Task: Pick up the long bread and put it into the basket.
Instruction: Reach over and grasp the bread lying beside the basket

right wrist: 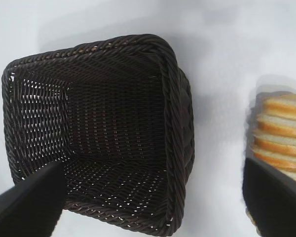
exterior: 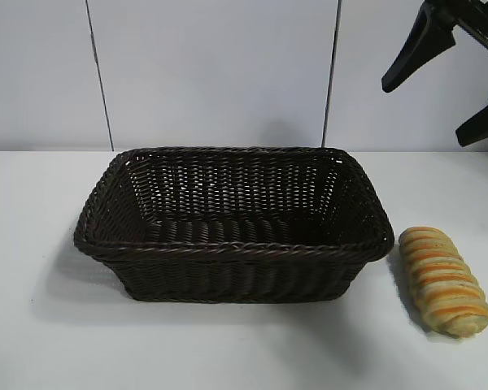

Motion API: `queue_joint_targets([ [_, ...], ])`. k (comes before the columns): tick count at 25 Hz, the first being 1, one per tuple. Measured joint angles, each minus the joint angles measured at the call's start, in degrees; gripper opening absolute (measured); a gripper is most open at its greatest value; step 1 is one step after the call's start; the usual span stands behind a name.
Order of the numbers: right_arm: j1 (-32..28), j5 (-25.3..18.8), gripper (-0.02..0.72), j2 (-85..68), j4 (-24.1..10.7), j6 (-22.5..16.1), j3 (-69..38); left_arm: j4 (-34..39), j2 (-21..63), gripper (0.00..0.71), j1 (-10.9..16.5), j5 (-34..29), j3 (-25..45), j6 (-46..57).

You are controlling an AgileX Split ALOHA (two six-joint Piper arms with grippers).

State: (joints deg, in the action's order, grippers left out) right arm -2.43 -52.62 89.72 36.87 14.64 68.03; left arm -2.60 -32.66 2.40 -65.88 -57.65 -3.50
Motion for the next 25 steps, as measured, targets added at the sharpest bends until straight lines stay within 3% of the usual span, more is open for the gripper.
queue_joint_targets([
  [9,0.0,-2.3,0.695,0.0,-0.15,0.78,3.04,0.0,16.81,0.687,-0.12,1.13,12.13,0.0],
  [16,0.0,-3.15,0.695,0.0,-2.6,0.9,3.04,0.0,28.95,0.687,-0.12,-0.62,21.82,-0.05],
  [20,0.0,-4.29,0.695,0.0,-5.67,0.38,3.04,0.0,33.41,0.687,-0.12,-0.76,23.71,-1.89],
  [25,0.0,-5.35,0.695,0.0,-13.2,-2.97,3.04,-0.96,33.41,0.687,-0.12,-1.37,26.07,-2.78],
])
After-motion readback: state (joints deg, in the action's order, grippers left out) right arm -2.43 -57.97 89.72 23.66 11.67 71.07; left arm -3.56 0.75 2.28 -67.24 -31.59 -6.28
